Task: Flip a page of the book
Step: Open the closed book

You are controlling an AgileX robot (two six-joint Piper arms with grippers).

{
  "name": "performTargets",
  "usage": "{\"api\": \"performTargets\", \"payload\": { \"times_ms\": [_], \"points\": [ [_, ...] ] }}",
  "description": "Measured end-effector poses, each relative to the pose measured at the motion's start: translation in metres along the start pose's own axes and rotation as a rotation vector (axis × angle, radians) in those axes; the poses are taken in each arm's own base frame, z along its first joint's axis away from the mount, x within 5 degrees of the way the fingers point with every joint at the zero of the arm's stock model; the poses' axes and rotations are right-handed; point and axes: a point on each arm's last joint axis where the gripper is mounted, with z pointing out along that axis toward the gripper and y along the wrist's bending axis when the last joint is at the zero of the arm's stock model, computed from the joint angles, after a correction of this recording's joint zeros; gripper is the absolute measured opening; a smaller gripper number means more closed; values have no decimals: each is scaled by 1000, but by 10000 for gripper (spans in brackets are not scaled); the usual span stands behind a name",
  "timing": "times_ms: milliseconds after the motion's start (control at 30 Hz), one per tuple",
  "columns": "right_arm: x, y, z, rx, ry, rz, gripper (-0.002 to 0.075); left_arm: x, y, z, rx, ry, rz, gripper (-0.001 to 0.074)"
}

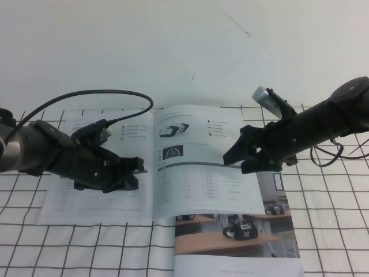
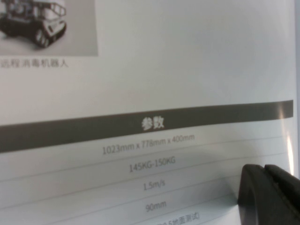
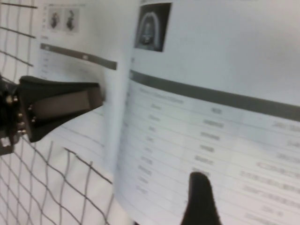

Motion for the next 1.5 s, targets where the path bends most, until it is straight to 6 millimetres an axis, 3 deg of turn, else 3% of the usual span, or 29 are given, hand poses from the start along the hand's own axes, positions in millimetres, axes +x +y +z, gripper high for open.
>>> {"api": "performTargets", "payload": {
  "times_ms": [200,400,633,1100,1500],
  "points": [
    [4,-14,-9,137,51,-2,456,0,0,0,1,-1,-2,-3],
    [4,-16,-9,161,51,-4,456,0,0,1,0,1,-3,-3],
    [5,-23,-1,165,70,14,452,0,0,1,0,1,-3,-3],
    [5,-25,6,177,61,11,360,0,0,1,0,1,-1,-3],
    [0,-17,16,53,-2,15,339,0,0,1,1,1,-3,-3]
  ]
}}
